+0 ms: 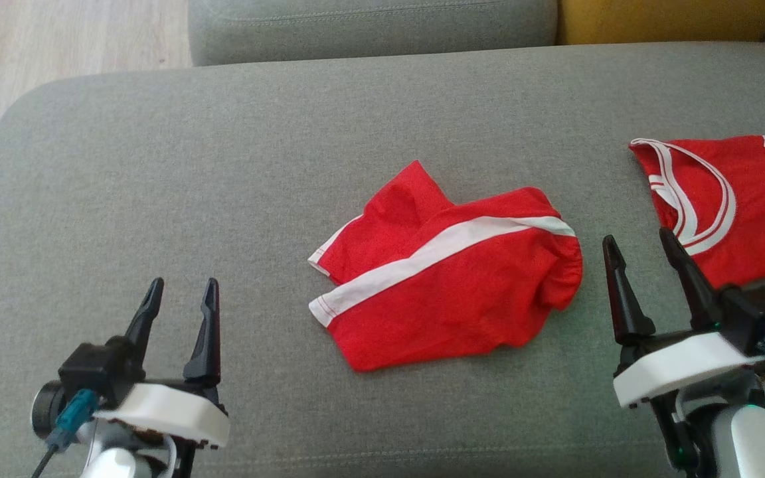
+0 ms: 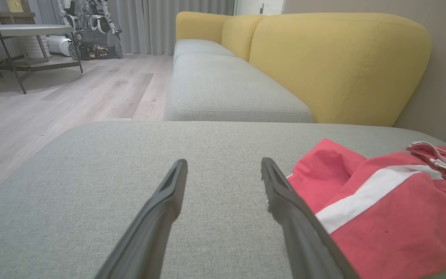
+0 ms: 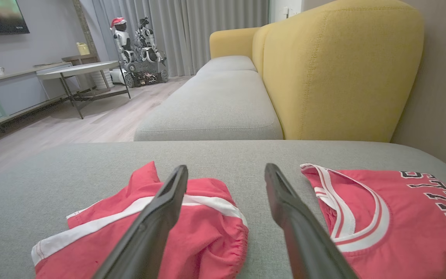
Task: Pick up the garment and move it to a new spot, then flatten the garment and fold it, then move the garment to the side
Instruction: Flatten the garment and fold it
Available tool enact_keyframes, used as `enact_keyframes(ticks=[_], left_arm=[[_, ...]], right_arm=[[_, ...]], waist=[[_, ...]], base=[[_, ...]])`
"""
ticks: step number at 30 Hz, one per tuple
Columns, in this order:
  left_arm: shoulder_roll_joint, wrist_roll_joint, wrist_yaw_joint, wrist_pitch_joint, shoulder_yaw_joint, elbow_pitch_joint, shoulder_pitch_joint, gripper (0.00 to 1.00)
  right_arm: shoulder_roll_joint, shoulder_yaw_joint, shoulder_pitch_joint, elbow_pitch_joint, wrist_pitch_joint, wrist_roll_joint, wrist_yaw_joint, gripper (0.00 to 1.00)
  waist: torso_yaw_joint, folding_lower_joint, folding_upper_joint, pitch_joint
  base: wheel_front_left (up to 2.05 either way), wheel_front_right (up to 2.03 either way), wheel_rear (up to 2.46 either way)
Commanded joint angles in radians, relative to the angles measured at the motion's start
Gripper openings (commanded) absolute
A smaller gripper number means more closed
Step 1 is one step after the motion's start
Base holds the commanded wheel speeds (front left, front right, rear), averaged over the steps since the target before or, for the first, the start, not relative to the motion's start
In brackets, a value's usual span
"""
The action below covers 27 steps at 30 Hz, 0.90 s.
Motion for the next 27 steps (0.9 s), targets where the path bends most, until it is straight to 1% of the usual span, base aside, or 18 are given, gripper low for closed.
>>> enact_keyframes(ticks=[1,11,15,18,21,27], left_arm=[[0.026,-0.003,0.007,0.002,0.035,-0.035,-0.037,1.00],[0.027,-0.009,0.005,0.008,0.027,-0.031,-0.048,1.00],[0.022,-0.008,-0.014,0.019,0.007,-0.023,-0.081,1.00],[0.005,-0.015,-0.046,0.035,-0.020,-0.002,-0.133,1.00],[-0.020,-0.024,-0.093,0.067,-0.064,0.045,-0.197,1.00],[-0.084,-0.066,-0.192,0.118,-0.140,0.215,-0.288,1.00]], right_arm=[[-0.002,0.021,-0.024,-0.045,0.002,0.008,-0.001,1.00],[-0.002,0.024,-0.022,-0.048,0.010,0.016,-0.001,1.00],[-0.002,0.024,-0.026,-0.048,0.011,0.019,-0.001,1.00],[-0.002,0.027,-0.033,-0.049,0.012,0.021,-0.001,1.00],[-0.002,0.034,-0.044,-0.047,0.012,0.021,-0.001,1.00],[-0.002,0.053,-0.065,-0.034,0.013,0.022,-0.001,1.00]], waist=[[0.000,0.0000,0.0000,0.001],[0.004,0.0000,0.0000,0.008],[0.007,0.0000,0.0000,0.017],[0.009,0.0000,0.0000,0.033],[0.003,0.0000,0.0000,0.054],[-0.021,0.0000,0.0000,0.094]], base=[[0.00,0.00,0.00],[0.00,0.00,0.00],[0.00,0.00,0.00],[0.00,0.00,0.00],[0.00,0.00,0.00],[0.00,0.00,0.00]])
